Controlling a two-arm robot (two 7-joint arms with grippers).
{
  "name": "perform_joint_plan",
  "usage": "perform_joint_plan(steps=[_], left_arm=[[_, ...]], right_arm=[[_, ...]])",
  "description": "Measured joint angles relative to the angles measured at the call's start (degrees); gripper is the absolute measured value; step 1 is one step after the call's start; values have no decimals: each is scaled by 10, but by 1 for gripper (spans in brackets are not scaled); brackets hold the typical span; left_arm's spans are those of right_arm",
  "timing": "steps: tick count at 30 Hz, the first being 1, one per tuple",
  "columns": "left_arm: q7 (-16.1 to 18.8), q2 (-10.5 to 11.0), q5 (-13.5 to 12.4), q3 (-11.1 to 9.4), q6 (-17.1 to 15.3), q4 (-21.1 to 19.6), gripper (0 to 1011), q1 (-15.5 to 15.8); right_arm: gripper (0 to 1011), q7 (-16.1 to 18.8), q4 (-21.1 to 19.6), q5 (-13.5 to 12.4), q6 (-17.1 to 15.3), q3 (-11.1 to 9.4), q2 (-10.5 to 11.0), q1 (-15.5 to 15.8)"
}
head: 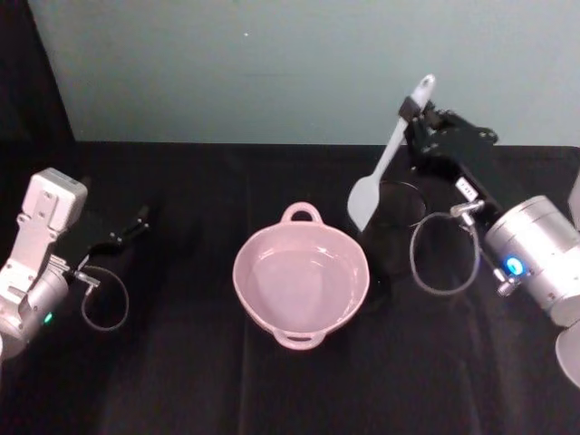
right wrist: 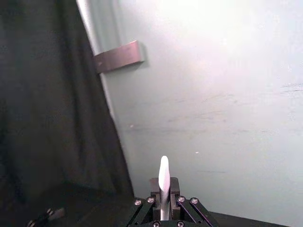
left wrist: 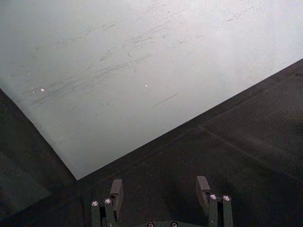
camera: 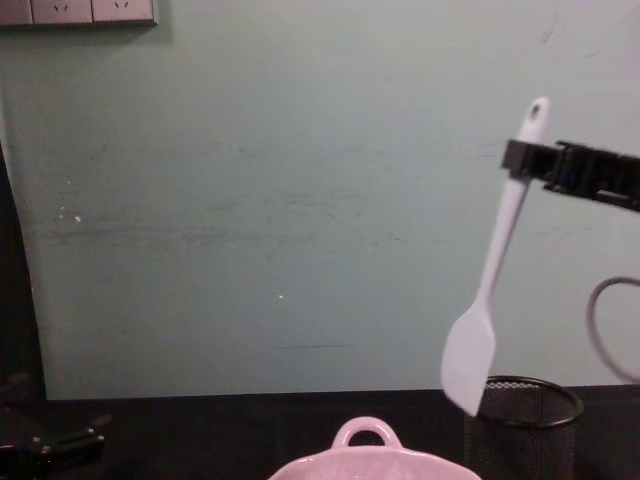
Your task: Use the one hand to pick up the spoon and stir the clear water in the bowl.
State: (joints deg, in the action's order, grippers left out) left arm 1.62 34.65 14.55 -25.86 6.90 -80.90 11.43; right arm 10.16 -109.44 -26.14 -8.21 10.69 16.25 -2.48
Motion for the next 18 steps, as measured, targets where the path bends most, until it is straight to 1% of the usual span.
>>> perform_joint_plan(steps=[2,5,6,7,8,10,11,12,13,18], left_arm=[[0,0,0,0,0,0,1011,0],[0,0,0,0,0,0,1011,0],[0,0,0,0,0,0,1011,0],[0,0,0,0,0,0,1011,0],[0,0,0,0,0,0,1011,0],[0,0,0,0,0,0,1011,0],[0,0,0,0,0,0,1011,0],[0,0,0,0,0,0,1011,0],[0,0,0,0,0,0,1011,0],[0,0,0,0,0,0,1011,0]], right_arm=[[117,-8,-1,-10,-3,-11,-3,-1],[117,-17,-2,-19,-5,-21,-6,-3],[117,-23,-1,-24,-6,-28,-9,-5],[117,-23,-1,-24,-6,-28,-9,-5],[117,-31,4,-33,-10,-37,-13,-10],[117,-36,8,-38,-13,-42,-15,-15],[117,-43,17,-46,-20,-47,-19,-22],[117,-43,17,-46,-20,-47,-19,-22],[117,-49,26,-52,-26,-51,-22,-30],[117,-65,56,-71,-46,-57,-30,-53]])
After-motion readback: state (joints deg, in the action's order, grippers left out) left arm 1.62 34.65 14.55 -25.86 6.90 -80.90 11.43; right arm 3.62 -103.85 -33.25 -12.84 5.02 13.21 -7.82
